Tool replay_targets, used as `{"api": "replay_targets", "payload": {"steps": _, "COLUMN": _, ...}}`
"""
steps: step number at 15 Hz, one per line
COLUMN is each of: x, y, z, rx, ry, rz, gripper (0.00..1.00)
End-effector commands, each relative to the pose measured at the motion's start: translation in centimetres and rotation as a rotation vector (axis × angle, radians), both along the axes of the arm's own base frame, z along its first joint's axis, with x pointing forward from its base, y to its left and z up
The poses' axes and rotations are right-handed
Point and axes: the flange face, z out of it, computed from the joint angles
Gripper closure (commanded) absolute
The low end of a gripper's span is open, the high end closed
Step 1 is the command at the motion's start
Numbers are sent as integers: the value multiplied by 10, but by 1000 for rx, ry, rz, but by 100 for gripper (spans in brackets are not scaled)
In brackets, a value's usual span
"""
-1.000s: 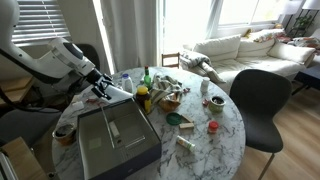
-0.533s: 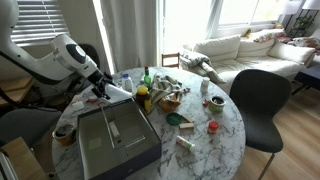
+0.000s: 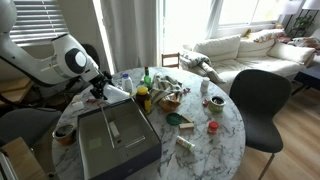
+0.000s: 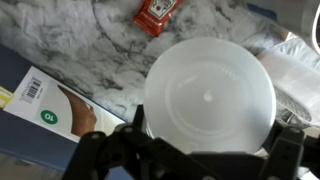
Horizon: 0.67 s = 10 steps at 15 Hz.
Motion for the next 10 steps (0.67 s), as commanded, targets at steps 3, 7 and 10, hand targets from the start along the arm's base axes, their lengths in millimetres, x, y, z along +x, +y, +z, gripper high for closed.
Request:
{"api": "replay_targets", "payload": {"steps": 3, "x": -9, "y": -2, "z": 0, "rx": 142, "ry": 15, "rz": -20, "gripper": 0}}
{"api": "replay_targets", "payload": {"steps": 7, "x": -5, "y": 3, "z": 8, "rx": 226, "ry": 27, "rz": -52, "gripper": 0}}
{"api": "replay_targets", "payload": {"steps": 10, "x": -1, "y": -1, "z": 17, "rx": 310, "ry": -4, "rz": -113, "gripper": 0}}
